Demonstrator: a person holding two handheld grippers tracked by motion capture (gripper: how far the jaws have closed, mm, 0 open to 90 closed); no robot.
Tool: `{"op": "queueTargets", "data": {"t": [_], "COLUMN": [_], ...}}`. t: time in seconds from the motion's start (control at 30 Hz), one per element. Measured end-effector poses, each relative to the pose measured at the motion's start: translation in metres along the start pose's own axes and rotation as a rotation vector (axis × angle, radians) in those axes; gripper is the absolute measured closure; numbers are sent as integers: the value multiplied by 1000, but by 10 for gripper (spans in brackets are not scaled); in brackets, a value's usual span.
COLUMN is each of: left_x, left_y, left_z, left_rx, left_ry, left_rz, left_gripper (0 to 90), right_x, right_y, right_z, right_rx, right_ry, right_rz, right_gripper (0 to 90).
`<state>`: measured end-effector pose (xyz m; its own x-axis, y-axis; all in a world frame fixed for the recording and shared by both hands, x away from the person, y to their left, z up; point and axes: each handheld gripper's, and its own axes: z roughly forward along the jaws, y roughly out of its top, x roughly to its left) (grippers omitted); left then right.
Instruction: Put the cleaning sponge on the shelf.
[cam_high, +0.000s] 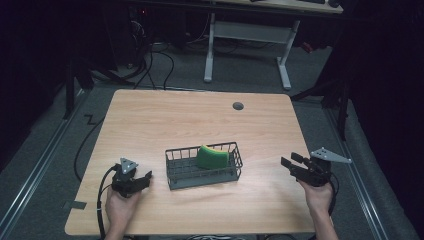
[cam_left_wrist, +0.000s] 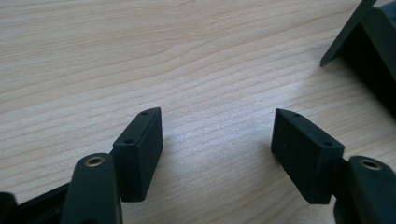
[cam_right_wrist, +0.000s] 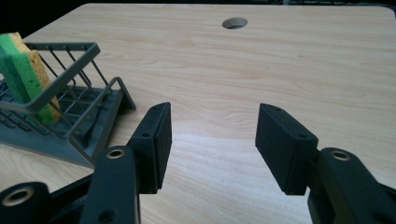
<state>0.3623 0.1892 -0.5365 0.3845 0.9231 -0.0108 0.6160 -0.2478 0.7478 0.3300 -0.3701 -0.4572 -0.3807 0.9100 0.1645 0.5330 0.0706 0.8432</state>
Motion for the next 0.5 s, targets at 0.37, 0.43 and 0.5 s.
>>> {"op": "queueTargets", "data": {"t": [0.37, 0.43, 0.5], "left_x": [0, 0, 0], "left_y": [0, 0, 0], "left_z": [0, 0, 0], "left_rx": [0, 0, 0], "left_ry": [0, 1, 1], "left_rz": [0, 0, 0], "left_gripper": [344, 344, 345], "right_x": [0, 1, 2], "right_y": [-19, -24, -27], "right_z": [5, 7, 9], "right_rx": [15, 20, 29], "right_ry": [-8, -10, -11], "right_rz": [17, 18, 23], "right_gripper": [459, 459, 459]}}
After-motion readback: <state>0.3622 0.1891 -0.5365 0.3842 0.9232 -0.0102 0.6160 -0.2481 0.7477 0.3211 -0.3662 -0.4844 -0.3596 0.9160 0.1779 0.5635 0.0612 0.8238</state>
